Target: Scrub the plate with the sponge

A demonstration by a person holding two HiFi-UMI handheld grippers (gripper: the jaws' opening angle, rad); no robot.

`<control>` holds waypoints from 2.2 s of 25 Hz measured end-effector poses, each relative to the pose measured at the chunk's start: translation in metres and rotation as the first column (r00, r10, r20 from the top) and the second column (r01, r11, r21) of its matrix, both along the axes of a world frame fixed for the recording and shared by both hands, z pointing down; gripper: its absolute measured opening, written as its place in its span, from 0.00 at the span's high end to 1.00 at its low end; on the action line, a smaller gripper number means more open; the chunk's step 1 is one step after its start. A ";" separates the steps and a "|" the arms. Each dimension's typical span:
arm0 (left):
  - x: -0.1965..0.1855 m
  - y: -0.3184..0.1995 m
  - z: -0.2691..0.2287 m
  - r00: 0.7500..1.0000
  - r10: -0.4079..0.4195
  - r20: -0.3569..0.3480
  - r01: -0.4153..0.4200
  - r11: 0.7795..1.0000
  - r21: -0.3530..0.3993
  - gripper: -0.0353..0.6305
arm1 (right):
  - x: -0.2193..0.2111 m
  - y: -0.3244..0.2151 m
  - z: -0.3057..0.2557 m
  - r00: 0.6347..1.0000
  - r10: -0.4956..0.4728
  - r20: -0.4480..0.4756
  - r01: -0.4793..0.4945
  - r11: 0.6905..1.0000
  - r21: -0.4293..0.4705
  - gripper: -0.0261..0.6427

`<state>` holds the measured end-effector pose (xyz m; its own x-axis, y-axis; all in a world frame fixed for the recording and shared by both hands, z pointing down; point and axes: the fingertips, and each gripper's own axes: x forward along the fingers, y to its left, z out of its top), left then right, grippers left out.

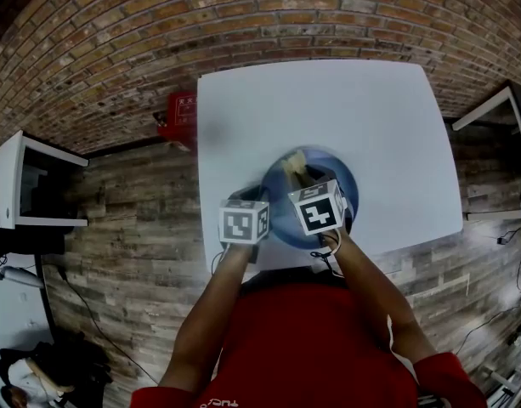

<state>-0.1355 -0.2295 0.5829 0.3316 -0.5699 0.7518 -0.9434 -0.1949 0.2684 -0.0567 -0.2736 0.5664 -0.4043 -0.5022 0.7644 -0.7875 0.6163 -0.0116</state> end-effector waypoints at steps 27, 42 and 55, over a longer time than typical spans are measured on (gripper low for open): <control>0.000 0.001 -0.001 1.000 -0.020 -0.024 0.020 1.000 0.003 0.88 | -0.037 0.042 -0.002 0.997 -0.070 0.027 0.072 0.995 -0.063 0.78; 0.000 0.001 0.000 0.999 -0.013 -0.030 0.013 1.000 0.005 0.88 | 0.077 0.011 0.005 0.986 0.144 -0.083 -0.148 0.987 -0.054 0.78; -0.001 0.002 0.000 0.999 -0.023 -0.039 0.023 1.000 0.001 0.88 | 0.018 0.055 -0.011 0.998 0.052 0.035 -0.048 0.994 -0.101 0.78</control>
<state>-0.1365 -0.2275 0.5829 0.3475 -0.5789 0.7377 -0.9364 -0.1736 0.3049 -0.0383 -0.2190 0.5554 -0.4101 -0.4444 0.7964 -0.8153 0.5701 -0.1017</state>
